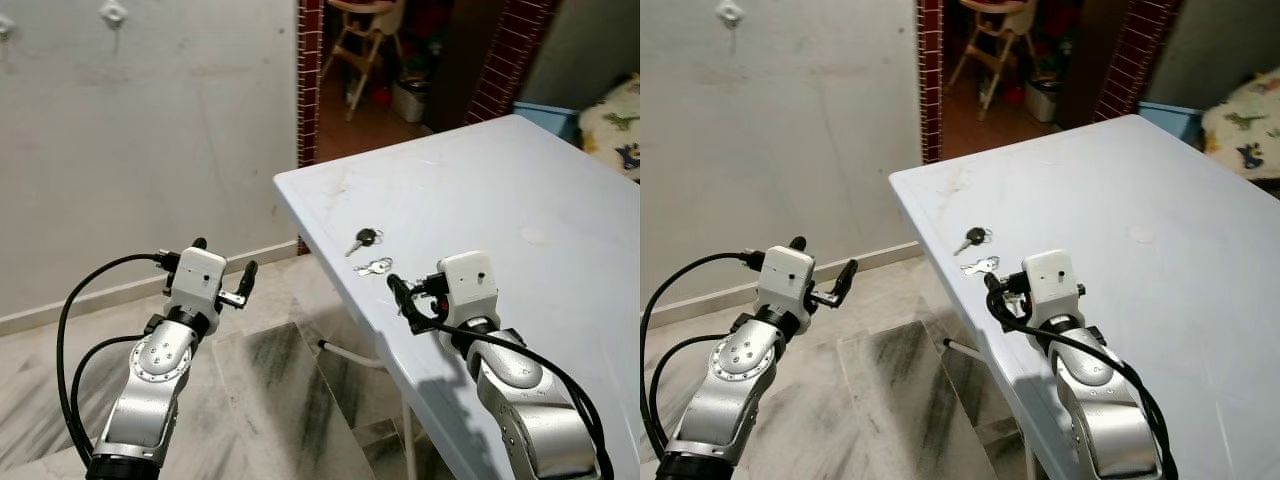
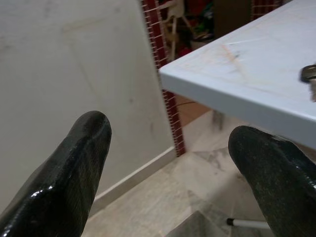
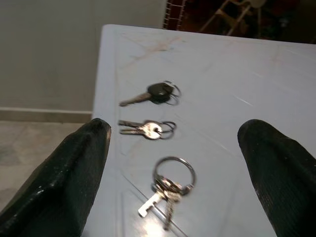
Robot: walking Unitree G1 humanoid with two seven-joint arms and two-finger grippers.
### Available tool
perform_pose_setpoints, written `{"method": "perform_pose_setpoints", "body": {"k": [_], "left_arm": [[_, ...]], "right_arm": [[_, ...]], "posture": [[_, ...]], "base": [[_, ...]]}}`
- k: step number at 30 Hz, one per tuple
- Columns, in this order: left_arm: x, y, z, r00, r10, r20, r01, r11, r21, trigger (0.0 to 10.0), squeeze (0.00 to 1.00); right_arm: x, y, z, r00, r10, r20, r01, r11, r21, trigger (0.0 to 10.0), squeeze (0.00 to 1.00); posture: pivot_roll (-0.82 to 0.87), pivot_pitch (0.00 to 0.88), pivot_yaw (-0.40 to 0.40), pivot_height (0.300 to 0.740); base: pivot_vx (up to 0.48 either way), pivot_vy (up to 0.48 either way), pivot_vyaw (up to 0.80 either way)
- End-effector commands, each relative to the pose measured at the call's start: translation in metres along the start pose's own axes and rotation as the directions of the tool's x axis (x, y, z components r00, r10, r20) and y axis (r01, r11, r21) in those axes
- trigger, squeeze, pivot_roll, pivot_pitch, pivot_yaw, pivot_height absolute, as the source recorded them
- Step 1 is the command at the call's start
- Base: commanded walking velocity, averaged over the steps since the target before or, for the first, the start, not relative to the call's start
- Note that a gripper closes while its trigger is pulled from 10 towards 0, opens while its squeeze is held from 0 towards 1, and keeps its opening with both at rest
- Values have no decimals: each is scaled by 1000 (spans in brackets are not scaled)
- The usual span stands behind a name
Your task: Hang keys on a hook
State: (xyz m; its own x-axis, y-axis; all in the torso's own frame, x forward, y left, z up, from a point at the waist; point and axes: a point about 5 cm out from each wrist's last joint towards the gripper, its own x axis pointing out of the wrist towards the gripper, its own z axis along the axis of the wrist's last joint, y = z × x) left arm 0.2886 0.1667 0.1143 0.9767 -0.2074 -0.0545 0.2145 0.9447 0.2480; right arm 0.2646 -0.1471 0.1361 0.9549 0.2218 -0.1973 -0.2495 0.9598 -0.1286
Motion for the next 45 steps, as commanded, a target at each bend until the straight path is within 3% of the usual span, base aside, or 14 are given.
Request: {"method": "perform_pose_setpoints", "body": {"k": [1,3,11,20,29,38,45], "left_arm": [[2,1,3,1000,-5,4,5,1000,3,10000,0],[2,1,3,1000,-5,3,5,1000,2,10000,0],[2,0,2,1000,-5,-4,5,1000,4,10000,0],[5,-1,-2,999,-18,-33,18,1000,-15,10000,0],[3,-8,9,996,-86,17,87,996,-24,10000,0],[1,-10,3,997,-81,2,81,996,-34,10000,0],[4,-13,4,998,-56,1,56,996,-72,10000,0]], "right_arm": [[-1,-3,-2,1000,-25,-13,25,1000,19,10000,0],[-1,-6,-4,999,-45,-18,45,999,-7,10000,0],[0,-12,-4,995,-101,-23,102,993,52,10000,0],[3,-1,-14,990,-21,-139,28,998,52,10000,0],[9,-3,-12,988,-72,-136,85,993,86,10000,0],[9,-2,-27,981,-76,-180,92,993,80,10000,0],[6,-7,-28,985,-97,-142,113,987,112,10000,0]], "posture": [[51,0,-23,740],[49,0,-22,740],[46,0,-19,740],[37,0,-12,740],[63,0,-18,740],[67,0,-53,740],[90,0,-61,740]], "base": [[0,0,0],[0,0,0],[0,0,0],[0,0,0],[0,0,0],[0,0,0],[0,0,0]]}}
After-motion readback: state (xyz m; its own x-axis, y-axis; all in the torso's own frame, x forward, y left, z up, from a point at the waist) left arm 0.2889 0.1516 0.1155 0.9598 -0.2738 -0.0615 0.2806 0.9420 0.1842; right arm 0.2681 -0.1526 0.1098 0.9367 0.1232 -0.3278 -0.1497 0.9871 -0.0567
